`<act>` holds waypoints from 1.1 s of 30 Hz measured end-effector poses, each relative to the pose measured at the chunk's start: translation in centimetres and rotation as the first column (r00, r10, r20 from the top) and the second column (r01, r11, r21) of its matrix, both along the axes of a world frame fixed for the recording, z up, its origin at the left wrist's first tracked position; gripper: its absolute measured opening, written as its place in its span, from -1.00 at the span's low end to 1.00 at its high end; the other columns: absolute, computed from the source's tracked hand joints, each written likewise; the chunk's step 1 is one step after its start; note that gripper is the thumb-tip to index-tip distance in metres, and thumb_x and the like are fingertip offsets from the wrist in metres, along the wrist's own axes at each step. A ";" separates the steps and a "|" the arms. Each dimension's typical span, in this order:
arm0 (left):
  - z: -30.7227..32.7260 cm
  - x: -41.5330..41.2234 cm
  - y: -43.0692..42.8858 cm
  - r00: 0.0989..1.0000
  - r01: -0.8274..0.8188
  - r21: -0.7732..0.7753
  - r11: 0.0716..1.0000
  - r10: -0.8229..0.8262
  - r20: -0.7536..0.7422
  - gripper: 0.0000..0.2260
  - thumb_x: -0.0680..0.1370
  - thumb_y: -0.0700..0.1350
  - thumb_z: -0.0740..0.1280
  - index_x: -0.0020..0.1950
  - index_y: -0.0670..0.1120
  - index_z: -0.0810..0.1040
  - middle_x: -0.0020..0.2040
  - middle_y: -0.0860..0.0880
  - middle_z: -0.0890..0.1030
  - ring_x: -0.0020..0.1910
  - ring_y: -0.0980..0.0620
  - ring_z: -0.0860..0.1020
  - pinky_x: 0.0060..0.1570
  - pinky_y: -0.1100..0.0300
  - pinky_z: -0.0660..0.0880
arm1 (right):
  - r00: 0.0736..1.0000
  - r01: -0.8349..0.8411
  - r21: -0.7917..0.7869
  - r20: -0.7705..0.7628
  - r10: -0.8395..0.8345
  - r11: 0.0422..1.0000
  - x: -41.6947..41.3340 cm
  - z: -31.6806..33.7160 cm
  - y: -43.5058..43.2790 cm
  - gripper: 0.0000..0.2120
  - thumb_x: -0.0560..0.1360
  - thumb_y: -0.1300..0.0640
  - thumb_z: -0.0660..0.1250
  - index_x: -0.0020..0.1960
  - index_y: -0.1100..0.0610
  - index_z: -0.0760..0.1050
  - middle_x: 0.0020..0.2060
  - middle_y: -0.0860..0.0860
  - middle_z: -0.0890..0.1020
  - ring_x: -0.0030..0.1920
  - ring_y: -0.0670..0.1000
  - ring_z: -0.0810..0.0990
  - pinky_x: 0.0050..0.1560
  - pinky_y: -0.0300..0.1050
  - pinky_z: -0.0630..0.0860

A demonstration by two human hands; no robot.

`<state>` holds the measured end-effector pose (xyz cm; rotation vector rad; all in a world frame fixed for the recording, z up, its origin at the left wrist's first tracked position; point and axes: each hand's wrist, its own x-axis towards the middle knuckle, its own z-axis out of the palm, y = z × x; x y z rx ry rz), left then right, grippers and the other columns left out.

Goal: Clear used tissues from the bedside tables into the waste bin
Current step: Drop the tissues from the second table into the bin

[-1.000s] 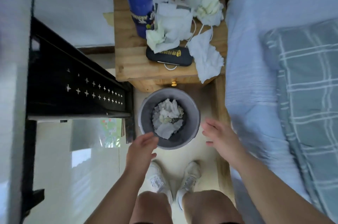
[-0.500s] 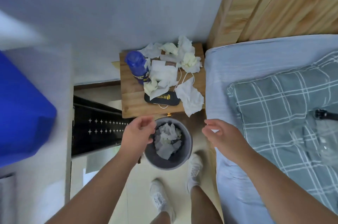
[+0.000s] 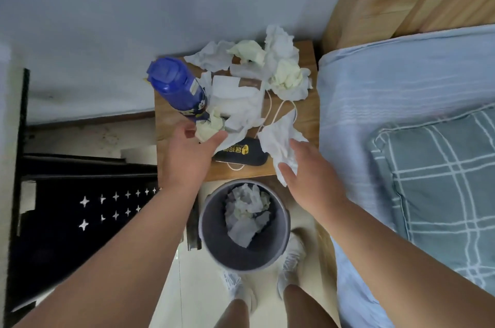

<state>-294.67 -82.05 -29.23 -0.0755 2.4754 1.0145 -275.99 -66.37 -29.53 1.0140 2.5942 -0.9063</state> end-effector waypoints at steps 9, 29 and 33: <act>-2.3 0.5 0.2 0.997 -0.029 0.106 0.994 0.037 -0.073 -0.70 0.51 0.12 0.54 0.20 0.13 0.63 -0.06 0.29 0.62 -0.08 0.37 0.57 -0.16 0.26 0.49 | 0.995 0.026 0.170 -0.095 -0.010 0.985 -0.1 -5.5 1.1 -0.75 0.60 0.25 0.38 0.27 0.23 0.62 0.06 0.24 0.63 0.01 0.29 0.65 -0.04 0.05 0.57; -4.1 16.3 -11.1 0.923 -0.165 0.047 0.985 0.137 0.361 -0.64 0.51 0.14 0.54 0.30 0.23 0.63 0.00 0.14 0.74 -0.01 0.03 0.72 -0.10 0.12 0.59 | 0.947 0.317 -0.237 0.131 -0.293 0.918 8.3 -4.3 -9.1 -0.62 0.56 -0.04 0.23 -0.36 -0.05 0.15 -0.47 -0.06 0.30 -0.40 -0.07 0.33 -0.34 -0.09 0.30; -9.5 17.3 -12.5 0.922 -0.095 -0.088 0.992 0.121 0.367 -0.65 0.47 0.20 0.54 0.23 0.29 0.58 -0.01 0.23 0.70 0.01 0.09 0.70 -0.11 0.09 0.62 | 0.924 0.270 -0.328 0.351 -0.149 0.905 8.2 -9.1 -10.6 -0.80 0.58 -0.07 0.23 -0.20 -0.05 0.42 -0.30 -0.08 0.56 -0.19 0.02 0.60 -0.10 0.05 0.59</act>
